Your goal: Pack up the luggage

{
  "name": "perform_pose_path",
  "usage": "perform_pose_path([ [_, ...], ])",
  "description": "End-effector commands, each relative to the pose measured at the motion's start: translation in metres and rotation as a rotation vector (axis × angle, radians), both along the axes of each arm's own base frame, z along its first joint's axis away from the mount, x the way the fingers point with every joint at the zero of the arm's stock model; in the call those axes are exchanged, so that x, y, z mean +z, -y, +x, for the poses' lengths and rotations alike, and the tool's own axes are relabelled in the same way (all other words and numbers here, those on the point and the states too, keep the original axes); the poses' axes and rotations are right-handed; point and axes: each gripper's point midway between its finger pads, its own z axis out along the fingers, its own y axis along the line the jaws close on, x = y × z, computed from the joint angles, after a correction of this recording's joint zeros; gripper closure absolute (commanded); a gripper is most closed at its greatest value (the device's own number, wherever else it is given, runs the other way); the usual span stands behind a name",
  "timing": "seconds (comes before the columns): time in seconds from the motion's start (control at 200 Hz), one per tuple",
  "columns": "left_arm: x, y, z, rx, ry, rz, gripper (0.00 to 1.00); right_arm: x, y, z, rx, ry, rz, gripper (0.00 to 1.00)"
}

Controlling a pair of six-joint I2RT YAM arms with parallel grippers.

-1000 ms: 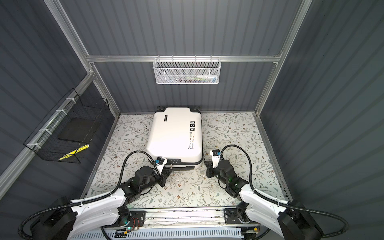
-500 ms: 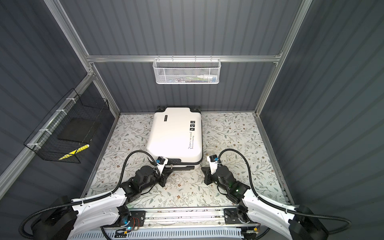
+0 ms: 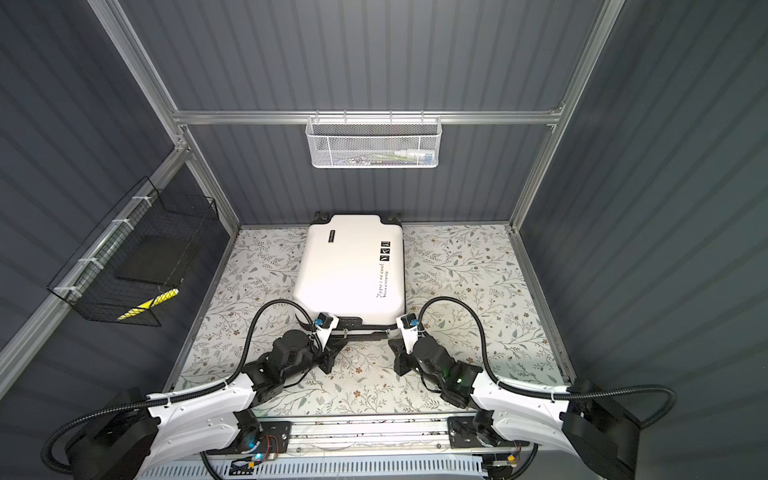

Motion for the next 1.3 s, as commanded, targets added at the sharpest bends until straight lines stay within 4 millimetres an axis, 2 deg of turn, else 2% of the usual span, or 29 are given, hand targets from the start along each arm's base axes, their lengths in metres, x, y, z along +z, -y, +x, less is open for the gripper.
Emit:
perform_pose_path([
  [0.0,0.045,0.024,0.006,-0.055,0.065,-0.122,1.0,0.022,-0.028,-0.011,0.097,0.029,0.051,1.0],
  [0.19,0.045,0.027,0.005,-0.067,0.057,-0.13,1.0,0.031,-0.05,-0.018,0.146,0.061,0.031,1.0],
  [0.215,0.045,0.028,0.005,-0.07,0.055,-0.13,1.0,0.023,-0.052,-0.019,0.151,0.05,0.005,1.0],
  [0.56,0.045,0.037,0.003,-0.092,0.049,-0.136,1.0,0.028,-0.076,-0.019,0.187,0.065,-0.011,1.0],
  [0.68,0.045,0.035,0.003,-0.078,0.053,-0.132,1.0,0.025,-0.071,-0.015,0.157,0.068,-0.019,1.0],
  [0.805,0.047,0.023,0.006,-0.026,0.063,-0.12,1.0,0.023,-0.065,-0.012,0.128,0.068,-0.025,1.0],
  [1.005,0.054,0.003,0.004,0.049,0.063,-0.121,0.69,0.022,-0.061,-0.011,0.105,0.064,-0.025,1.0],
  [1.146,0.061,-0.011,-0.002,0.079,0.063,-0.128,0.6,0.019,-0.058,-0.01,0.09,0.057,-0.026,1.0],
  [1.296,0.09,-0.032,0.001,0.187,0.086,-0.184,0.5,0.018,-0.057,-0.009,0.083,0.055,-0.03,1.0],
])
